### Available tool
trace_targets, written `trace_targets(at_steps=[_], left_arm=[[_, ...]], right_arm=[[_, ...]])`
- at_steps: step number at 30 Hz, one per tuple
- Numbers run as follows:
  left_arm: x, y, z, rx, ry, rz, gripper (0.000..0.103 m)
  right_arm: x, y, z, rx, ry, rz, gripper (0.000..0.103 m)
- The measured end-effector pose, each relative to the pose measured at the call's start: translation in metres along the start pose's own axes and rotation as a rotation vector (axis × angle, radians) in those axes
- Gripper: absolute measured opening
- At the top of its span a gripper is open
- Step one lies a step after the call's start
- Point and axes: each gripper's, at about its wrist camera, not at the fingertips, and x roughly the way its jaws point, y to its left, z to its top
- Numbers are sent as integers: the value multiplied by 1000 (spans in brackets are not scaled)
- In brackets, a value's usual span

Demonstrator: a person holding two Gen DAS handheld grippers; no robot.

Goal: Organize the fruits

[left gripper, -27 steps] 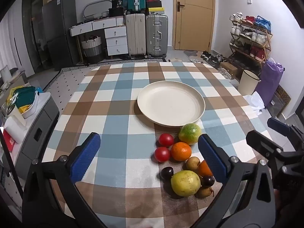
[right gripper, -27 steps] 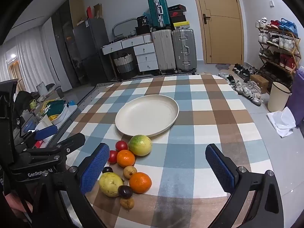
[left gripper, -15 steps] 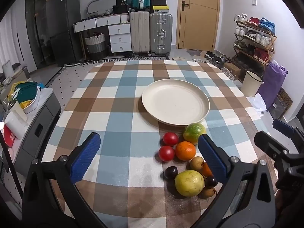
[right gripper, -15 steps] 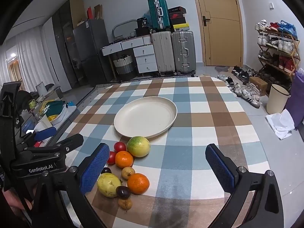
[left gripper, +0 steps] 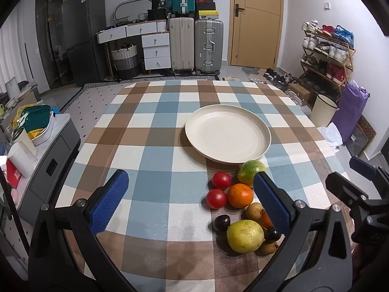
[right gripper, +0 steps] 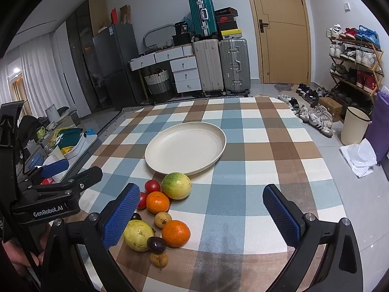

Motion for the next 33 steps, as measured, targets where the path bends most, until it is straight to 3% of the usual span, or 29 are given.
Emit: trace_targets(at_steps=[33], left_arm=[[4,7,-12,-5,11,3,102]], right_arm=[[-1,0,-1,-1,-4,1,103]])
